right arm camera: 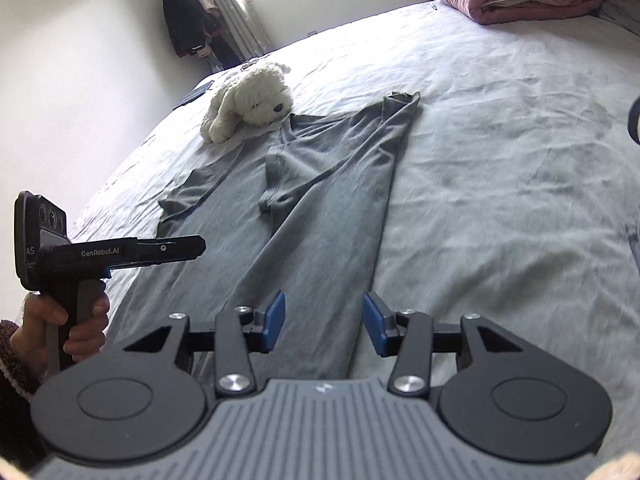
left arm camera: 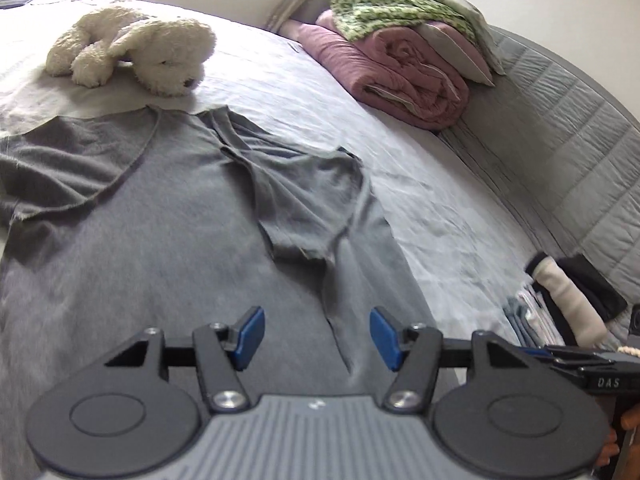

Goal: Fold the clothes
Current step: 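Pinch the folded edge near the collar with both grippers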

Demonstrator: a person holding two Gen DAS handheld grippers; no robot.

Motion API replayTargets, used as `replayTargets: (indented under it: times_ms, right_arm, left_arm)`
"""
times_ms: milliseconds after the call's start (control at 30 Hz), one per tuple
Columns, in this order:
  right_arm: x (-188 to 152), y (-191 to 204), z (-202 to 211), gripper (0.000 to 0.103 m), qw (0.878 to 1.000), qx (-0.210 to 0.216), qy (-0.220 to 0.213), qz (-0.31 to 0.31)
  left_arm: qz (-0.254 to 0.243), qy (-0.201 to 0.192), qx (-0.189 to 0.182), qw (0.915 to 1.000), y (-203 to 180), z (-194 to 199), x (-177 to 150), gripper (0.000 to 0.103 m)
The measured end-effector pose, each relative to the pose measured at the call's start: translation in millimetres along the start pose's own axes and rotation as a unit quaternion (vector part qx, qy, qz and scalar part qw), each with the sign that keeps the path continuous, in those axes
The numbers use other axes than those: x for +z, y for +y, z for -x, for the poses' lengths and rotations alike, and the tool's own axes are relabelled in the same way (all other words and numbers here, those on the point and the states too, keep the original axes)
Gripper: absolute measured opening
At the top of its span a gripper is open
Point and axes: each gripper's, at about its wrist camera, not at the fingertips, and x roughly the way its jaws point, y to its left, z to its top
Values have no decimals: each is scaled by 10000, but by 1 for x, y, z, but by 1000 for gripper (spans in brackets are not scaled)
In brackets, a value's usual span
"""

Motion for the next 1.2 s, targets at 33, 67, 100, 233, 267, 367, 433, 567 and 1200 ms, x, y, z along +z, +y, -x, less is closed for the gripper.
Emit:
replayTargets:
  times_ms: [33, 67, 100, 233, 267, 367, 433, 567, 1200]
  right_arm:
    - [10, -6, -11, 48, 10000, -37, -26, -16]
    - [21, -11, -21, 48, 9999, -92, -72, -32]
    - [31, -18, -31, 48, 9998, -152, -153, -49]
    - [72, -47, -69, 48, 9977, -296, -549, -275]
    - [81, -55, -79, 48, 9967, -333, -646, -365]
    - [106, -80, -106, 48, 9922, -435, -929, -714]
    - [118, -97, -124, 48, 9883, -393, -1087, -997]
    - [131, -118, -155, 46, 9823, -254, -1286, -1336]
    - [144, -117, -186, 6, 9839, -386, -1537, -827]
  left_arm:
    - [85, -63, 51, 9999, 6, -9, 9, 60]
    - [170, -126, 102, 9997, 11, -19, 18, 59]
    - [246, -196, 134, 9994, 17, -28, 27, 59]
    - [448, -405, 272, 9978, 36, -62, 56, 57]
    - [499, -439, 301, 9973, 41, -70, 61, 57]
    - [660, -530, 268, 9961, 54, -90, 71, 51]
    - [780, -629, 177, 9948, 60, -97, 73, 48]
    - [1056, -915, 119, 9901, 67, -106, 76, 40]
    - [517, -1330, 726, 9871, 55, -122, 80, 4]
